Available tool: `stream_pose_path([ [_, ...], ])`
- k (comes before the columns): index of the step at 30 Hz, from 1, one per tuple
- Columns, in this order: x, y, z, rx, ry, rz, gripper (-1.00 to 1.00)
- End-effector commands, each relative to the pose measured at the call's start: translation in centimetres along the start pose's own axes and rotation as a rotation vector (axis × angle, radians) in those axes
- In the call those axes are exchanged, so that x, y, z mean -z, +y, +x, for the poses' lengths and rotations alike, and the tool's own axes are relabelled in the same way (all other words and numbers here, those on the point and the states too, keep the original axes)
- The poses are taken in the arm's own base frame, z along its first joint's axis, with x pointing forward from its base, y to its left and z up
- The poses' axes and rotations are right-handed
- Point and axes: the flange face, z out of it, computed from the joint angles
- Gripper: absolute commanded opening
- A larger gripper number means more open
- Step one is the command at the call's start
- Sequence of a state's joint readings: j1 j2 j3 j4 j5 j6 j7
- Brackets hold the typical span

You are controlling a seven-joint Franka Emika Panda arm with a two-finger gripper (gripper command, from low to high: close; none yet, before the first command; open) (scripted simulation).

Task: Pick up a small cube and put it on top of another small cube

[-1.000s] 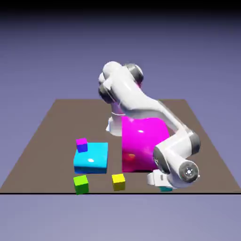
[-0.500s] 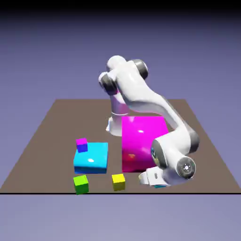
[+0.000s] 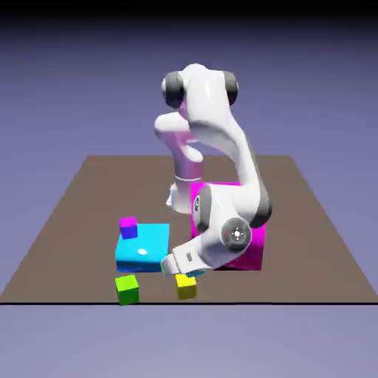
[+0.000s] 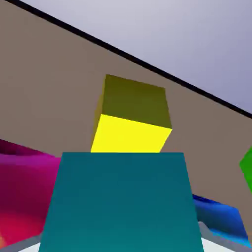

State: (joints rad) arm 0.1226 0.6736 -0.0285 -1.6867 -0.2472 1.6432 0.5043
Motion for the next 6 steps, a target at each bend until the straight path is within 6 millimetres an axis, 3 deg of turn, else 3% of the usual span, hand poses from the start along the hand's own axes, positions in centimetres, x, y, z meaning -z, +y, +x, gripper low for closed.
stream_pose_path([
  [1, -1.6, -0.2, 0.2, 0.000, 0.001, -0.002, -1.00],
  [2, -3.2, -0.4, 0.4, 0.001, 0.001, -0.001, -1.00],
  [3, -3.3, -0.4, 0.4, 0.001, 0.001, -0.001, -1.00],
  [4, -3.3, -0.4, 0.4, 0.001, 0.001, -0.001, 1.00],
  [5, -3.3, -0.4, 0.4, 0.001, 0.001, -0.001, 1.00],
  [6, -1.6, -0.2, 0.2, 0.000, 0.001, -0.002, 1.00],
])
